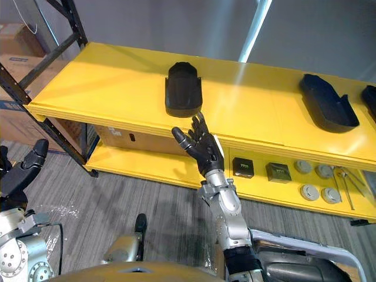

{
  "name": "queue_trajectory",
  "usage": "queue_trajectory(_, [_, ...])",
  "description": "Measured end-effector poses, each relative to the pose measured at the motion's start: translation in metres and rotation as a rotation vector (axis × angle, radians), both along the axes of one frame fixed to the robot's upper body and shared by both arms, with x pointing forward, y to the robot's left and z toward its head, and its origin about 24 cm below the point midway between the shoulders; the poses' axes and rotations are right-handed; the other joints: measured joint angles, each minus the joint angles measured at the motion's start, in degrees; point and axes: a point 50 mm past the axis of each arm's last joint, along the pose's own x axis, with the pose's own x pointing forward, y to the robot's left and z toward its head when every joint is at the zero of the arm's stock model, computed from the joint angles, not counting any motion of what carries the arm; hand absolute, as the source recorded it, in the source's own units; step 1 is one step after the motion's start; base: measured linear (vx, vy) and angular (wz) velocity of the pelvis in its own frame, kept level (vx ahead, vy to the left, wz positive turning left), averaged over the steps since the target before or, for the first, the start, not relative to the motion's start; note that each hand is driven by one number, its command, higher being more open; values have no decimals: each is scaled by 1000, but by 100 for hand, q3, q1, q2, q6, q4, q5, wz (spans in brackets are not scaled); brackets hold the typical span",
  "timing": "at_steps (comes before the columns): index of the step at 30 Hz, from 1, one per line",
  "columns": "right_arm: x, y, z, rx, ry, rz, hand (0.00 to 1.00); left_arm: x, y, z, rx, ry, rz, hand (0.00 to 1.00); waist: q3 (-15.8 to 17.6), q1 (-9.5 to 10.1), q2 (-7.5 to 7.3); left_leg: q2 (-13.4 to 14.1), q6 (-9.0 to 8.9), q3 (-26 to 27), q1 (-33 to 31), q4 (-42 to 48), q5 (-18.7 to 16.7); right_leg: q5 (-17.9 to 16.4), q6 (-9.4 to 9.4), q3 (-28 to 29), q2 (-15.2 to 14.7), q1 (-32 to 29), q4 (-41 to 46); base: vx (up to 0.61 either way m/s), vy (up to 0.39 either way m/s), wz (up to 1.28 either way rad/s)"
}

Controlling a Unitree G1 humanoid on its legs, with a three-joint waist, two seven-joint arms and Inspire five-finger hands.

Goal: Walk over and take three plastic housings, then place them on the shelf

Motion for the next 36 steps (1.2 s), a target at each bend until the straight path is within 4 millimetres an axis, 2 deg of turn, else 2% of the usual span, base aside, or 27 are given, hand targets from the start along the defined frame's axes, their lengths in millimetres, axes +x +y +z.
queue_trajectory(1, [-2,-3,-1,-4,3,-12,100,6,-2,4,23,-14,-41,100,51,-62,82,162,16,-144,97,-202,0,-450,206,295,171,-273,104,38,-17,36])
queue_trajectory(2, [-1,-3,-1,-7,1,-14,100,10,-3,7,29,-27,-53,100,52,-60,84,236,20,-160,148,-334,1,-645,213,431,275,-451,-40,1,-62,15])
queue_trajectory(3, [1,-4,3,-5,-17,-9,100,16,-4,11,37,-53,-70,100,51,-79,85,319,8,-127,225,-670,-73,-681,168,665,546,-783,-576,-4,-37,18])
queue_trajectory(4, [3,-3,6,20,-33,-20,100,28,-3,17,63,-72,-91,100,85,-185,-339,25,33,66,80,-241,-392,-640,197,1015,460,-1018,-1475,15,-19,28])
queue_trajectory(5, [2,-3,8,32,-44,-25,100,31,-2,21,79,-85,-98,100,139,-250,-560,-160,176,144,-246,845,-529,-587,328,1237,267,-1129,-1654,93,-71,71])
queue_trajectory(6, [-1,-12,12,28,-66,-53,100,42,-9,16,49,-73,-125,100,277,-383,-376,-129,-107,43,-412,1662,-1251,-337,757,1515,430,-948,-1483,100,-110,44])
queue_trajectory(8, [-8,-21,8,-2,-45,-54,100,40,-14,3,2,-21,-121,100,194,-421,-225,-36,-169,77,-239,1417,-1243,-188,673,1566,586,-767,-1843,89,-82,6])
queue_trajectory(9, [-12,-28,12,-20,-62,-60,100,38,-14,2,-8,-13,-113,100,165,-417,-98,100,-250,67,-263,1270,-1192,-36,639,1484,762,-684,-2216,128,-81,-12])
queue_trajectory(10, [-12,-32,17,-32,-82,-68,100,36,-14,2,-15,-13,-104,100,147,-444,-41,200,-340,78,-259,1026,-1069,117,593,1470,920,-652,-2487,123,-103,-4])
queue_trajectory(11, [-12,-35,19,-35,-92,-77,100,36,-15,1,-19,-13,-105,100,131,-451,-25,217,-372,79,-245,908,-1005,203,570,1456,983,-641,-2608,142,-154,-4])
queue_trajectory(12, [-13,-41,23,-42,-110,-97,100,35,-17,1,-31,-12,-110,100,81,-454,26,332,-410,91,-214,719,-851,349,537,1433,1116,-615,-2813,102,-117,-4])
queue_trajectory(14, [-13,-49,32,-37,-147,-131,100,33,-20,0,-44,-12,-112,100,41,-440,103,494,-437,94,-217,689,-760,476,474,1402,1299,-540,-3021,140,-121,-10])
queue_trajectory(16, [-14,-54,40,-27,-179,-150,100,32,-20,-2,-48,-4,-112,100,27,-445,130,623,-440,140,-212,855,-801,440,413,1424,1410,-437,-3098,134,-102,-15])
queue_trajectory(18, [-15,-54,44,-8,-205,-151,100,32,-20,-4,-56,7,-107,100,37,-440,145,748,-300,290,-345,1559,-919,348,312,1503,1506,-295,-3109,92,-133,-24])
queue_trajectory(19, [-15,-53,45,-7,-211,-148,100,32,-21,-5,-62,10,-107,100,50,-438,172,793,-267,315,-442,1969,-939,302,278,1513,1517,-192,-3109,46,-138,-23])
queue_trajectory(20, [-16,-53,47,-8,-224,-143,100,32,-22,-6,-72,10,-104,100,70,-435,261,847,-264,330,-430,2213,-938,276,244,1552,1541,-43,-3124,44,-89,-14])
queue_trajectory(22, [-17,-53,53,-11,-266,-150,100,33,-24,-6,-84,4,-111,100,-28,-457,455,883,-246,425,-311,1978,-917,285,231,1571,1558,38,-3192,73,-53,0])
queue_trajectory(24, [-18,-55,56,-22,-294,-170,100,36,-29,-5,-80,-8,-153,100,-82,-452,623,880,-358,468,-94,1510,-828,298,224,1555,1539,67,-3207,48,-30,9])
queue_trajectory(25, [-18,-55,57,-28,-299,-175,100,37,-31,-5,-76,-9,-171,100,-106,-442,660,847,-411,456,43,1320,-794,306,236,1547,1530,87,-3208,31,-13,1])
queue_trajectory(29, [-8,-49,74,-142,-382,-139,100,40,-39,-4,-63,-11,-241,100,-148,-436,702,725,-546,450,656,384,-808,344,309,1641,1497,120,-3205,-17,57,-14])
queue_trajectory(33, [0,-37,93,-256,-500,-94,100,44,-39,-2,-12,7,-307,100,-290,-422,431,399,-471,553,821,-291,-571,449,489,1641,1256,-42,-3311,-60,89,-1])
queue_trajectory(36, [5,-23,101,-405,-550,-11,100,46,-37,-1,8,31,-325,100,-331,-365,361,261,-381,541,852,-421,-430,510,580,1625,1136,-28,-3350,-18,74,8])
